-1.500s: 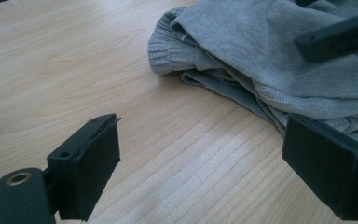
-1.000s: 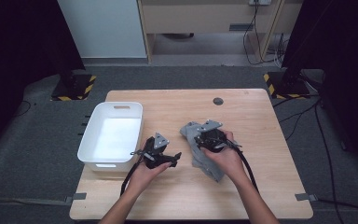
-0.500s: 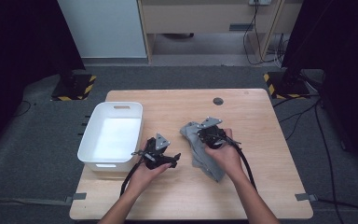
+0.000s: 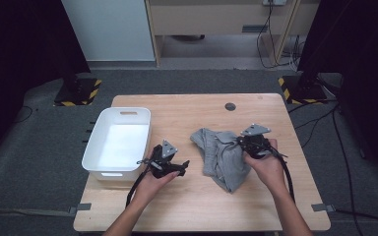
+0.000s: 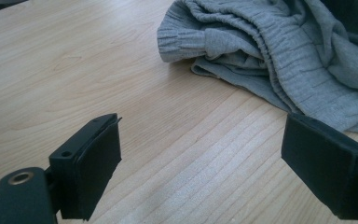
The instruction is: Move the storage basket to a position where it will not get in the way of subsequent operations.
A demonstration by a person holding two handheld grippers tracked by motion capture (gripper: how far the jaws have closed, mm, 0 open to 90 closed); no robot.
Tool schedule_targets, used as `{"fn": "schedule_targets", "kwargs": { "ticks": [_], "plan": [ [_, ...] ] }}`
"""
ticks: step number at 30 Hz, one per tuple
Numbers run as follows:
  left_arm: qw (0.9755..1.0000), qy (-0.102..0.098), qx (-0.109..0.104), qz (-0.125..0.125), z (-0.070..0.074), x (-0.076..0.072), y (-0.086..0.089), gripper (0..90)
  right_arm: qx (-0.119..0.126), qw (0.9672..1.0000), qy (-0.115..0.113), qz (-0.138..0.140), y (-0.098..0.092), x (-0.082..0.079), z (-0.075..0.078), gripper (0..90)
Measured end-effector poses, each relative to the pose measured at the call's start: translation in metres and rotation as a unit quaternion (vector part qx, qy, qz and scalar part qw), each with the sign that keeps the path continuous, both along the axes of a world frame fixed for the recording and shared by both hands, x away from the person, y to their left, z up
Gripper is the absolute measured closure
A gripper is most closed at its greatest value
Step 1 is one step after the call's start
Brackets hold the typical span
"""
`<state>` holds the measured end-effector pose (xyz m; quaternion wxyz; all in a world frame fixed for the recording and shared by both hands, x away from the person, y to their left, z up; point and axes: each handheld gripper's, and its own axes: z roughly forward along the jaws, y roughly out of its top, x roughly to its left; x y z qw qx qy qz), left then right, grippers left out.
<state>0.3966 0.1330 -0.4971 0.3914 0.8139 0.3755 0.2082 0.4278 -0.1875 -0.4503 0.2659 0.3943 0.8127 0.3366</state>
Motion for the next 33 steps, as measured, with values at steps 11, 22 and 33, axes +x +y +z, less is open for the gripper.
{"fn": "schedule_targets", "kwargs": {
  "ticks": [11, 22, 33],
  "plan": [
    [1.0, 0.0, 0.003, -0.004, -0.001, -0.002, 0.001, 11.1, 0.013, 0.9992, 0.016, -0.033, -0.039, -0.009, -0.03, 70.9],
    [0.9999, 0.005, 0.001, -0.01, -0.002, -0.003, 0.0, 11.2, 0.06, 0.9967, -0.048, -0.026, -0.03, -0.017, 0.015, 48.5],
    [0.9999, -0.001, 0.006, -0.014, -0.001, -0.005, -0.003, 11.3, 0.037, 0.9975, -0.042, 0.043, 0.043, -0.009, 0.015, 57.7]
  ]
}}
